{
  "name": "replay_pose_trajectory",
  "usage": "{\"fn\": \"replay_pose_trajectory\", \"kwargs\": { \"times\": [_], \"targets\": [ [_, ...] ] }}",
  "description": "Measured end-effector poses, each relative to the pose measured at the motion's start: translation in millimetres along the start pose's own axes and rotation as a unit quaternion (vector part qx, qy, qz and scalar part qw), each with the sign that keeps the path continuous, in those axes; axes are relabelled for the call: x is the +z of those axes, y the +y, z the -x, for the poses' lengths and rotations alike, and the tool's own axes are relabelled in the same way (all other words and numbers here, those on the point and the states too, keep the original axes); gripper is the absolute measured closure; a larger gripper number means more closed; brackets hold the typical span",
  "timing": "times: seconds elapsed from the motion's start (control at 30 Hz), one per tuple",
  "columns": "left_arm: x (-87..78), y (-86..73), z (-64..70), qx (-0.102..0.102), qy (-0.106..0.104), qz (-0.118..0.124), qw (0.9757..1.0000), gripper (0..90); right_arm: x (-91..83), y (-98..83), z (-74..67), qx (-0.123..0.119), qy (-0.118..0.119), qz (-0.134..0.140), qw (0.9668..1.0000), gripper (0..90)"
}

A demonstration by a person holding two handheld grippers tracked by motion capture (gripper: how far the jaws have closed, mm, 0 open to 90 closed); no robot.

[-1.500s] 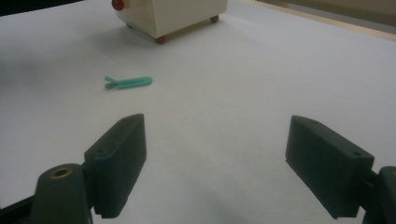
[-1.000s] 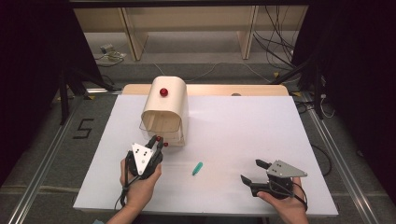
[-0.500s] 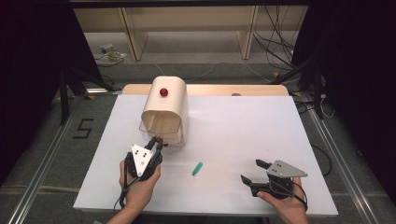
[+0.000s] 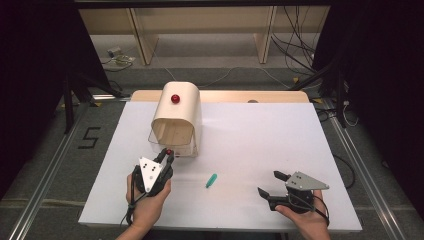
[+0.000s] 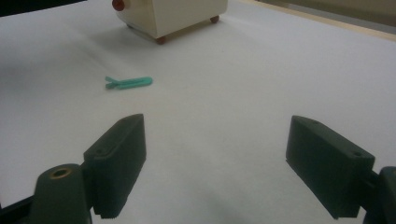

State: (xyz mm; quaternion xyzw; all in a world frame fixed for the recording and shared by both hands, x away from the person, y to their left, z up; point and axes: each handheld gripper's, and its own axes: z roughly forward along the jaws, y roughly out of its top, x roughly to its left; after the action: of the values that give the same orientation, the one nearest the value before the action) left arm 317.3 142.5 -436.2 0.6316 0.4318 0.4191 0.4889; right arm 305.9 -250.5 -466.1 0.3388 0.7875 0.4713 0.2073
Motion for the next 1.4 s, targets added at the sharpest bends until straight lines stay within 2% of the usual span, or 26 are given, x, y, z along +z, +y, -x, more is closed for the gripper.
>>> {"fn": "replay_pose_trajectory", "kwargs": {
  "times": [1.4],
  "targets": [
    [-14.2,-3.4,1.6,0.008,-0.002,-0.003,1.0000,73.0,0.0,0.1,-0.2,0.000,0.001,0.000,1.0000,21.1]
  ]
}}
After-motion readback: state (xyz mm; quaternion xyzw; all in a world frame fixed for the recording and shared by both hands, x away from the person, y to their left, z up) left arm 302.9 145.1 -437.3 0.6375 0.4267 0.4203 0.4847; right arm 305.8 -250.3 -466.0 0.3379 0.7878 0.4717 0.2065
